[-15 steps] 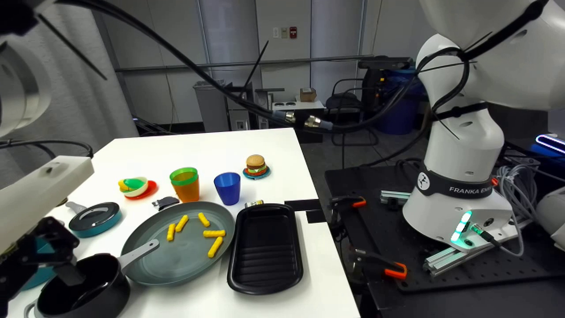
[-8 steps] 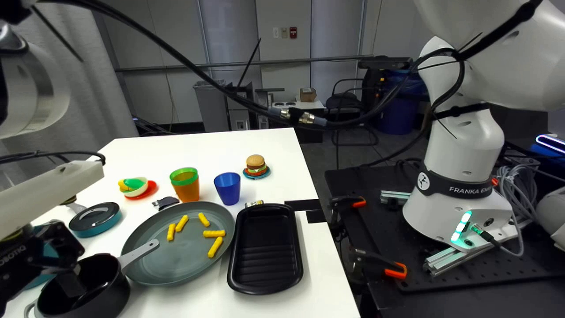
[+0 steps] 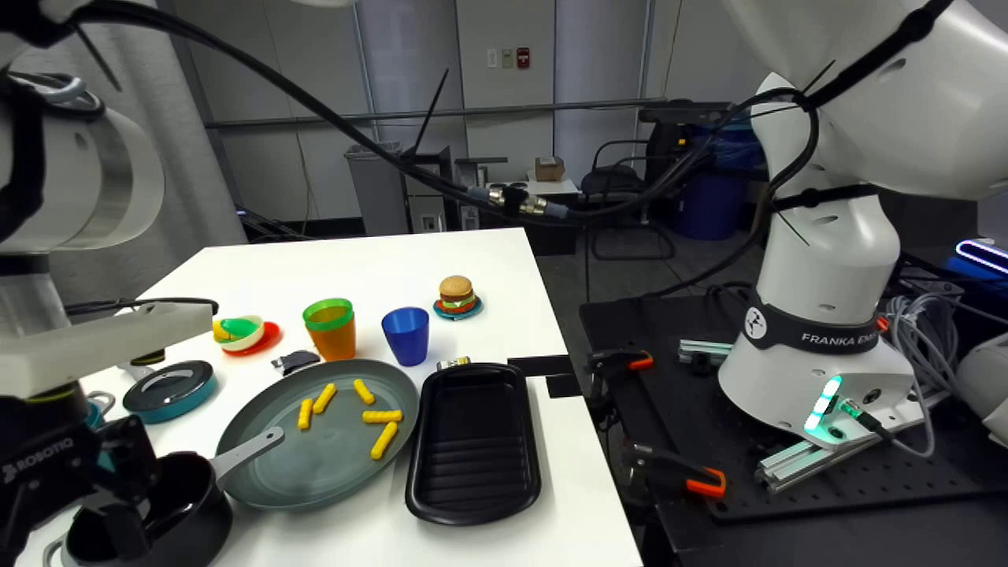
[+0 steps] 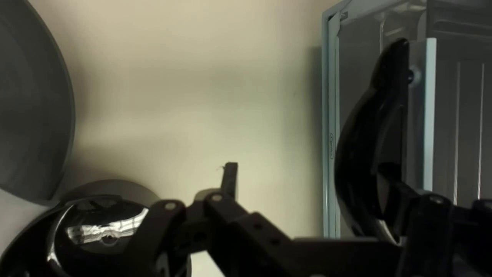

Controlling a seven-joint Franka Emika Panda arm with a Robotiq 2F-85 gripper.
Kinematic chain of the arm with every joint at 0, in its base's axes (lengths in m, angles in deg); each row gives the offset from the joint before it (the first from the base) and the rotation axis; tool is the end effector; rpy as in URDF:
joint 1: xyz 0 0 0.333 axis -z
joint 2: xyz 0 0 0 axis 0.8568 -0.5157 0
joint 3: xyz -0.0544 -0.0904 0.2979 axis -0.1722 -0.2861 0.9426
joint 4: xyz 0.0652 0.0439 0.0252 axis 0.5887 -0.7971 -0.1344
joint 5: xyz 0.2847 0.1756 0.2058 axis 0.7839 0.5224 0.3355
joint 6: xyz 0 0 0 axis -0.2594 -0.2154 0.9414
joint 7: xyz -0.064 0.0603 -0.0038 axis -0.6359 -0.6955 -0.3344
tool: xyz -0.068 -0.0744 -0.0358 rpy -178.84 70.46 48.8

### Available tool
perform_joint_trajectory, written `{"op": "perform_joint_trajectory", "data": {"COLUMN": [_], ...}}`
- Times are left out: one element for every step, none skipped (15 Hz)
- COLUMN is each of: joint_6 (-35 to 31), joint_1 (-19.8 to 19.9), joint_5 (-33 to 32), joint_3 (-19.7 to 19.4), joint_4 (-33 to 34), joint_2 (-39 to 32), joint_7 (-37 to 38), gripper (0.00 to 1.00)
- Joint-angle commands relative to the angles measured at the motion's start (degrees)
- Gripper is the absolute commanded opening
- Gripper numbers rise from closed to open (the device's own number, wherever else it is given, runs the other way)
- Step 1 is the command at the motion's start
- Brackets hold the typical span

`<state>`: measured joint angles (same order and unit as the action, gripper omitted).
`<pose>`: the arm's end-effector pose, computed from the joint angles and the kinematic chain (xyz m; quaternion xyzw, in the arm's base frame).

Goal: Open the 3 in 1 machine's oven door

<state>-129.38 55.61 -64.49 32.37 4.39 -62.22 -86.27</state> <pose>0.6880 0.1472 0.2353 -0.9770 0.0056 0.1063 0.1846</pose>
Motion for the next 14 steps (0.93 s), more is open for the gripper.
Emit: {"op": "perform_joint_trajectory", "data": {"joint_6": [0.1,0.3,0.3,0.4,0.3,0.4,0.5,0.5,0.6,0.6,0.5,0.6,0.6,0.7], "joint_1": [3.1,3.5,3.9,4.4,4.8,5.3,5.7,6.1,6.6,6.9,7.2,7.5,7.7,8.0], "joint_5": [4.2,4.9,5.6,6.4,7.0,7.8,8.5,9.3,10.1,10.7,10.9,11.1,11.2,11.6], "joint_3": [1.5,1.6,1.6,1.8,1.8,2.0,2.1,2.3,2.4,2.5,2.6,2.6,2.6,2.7], "joint_4": [1.3,1.3,1.2,1.2,1.1,1.0,1.0,0.9,0.9,0.8,0.7,0.8,0.8,0.8], "joint_2": [-1.3,-1.5,-1.7,-1.8,-2.0,-2.1,-2.3,-2.6,-2.8,-3.0,-3.4,-3.8,-4.1,-4.4], "joint_7": [-3.2,-3.7,-4.2,-4.7,-5.1,-5.6,-6.0,-6.5,-6.9,-7.2,-7.9,-8.3,-8.9,-9.4], "gripper": [0.73,0.72,0.53,0.46,0.38,0.31,0.22,0.15,0.07,0.01,0.03,0.05,0.04,0.05]}}
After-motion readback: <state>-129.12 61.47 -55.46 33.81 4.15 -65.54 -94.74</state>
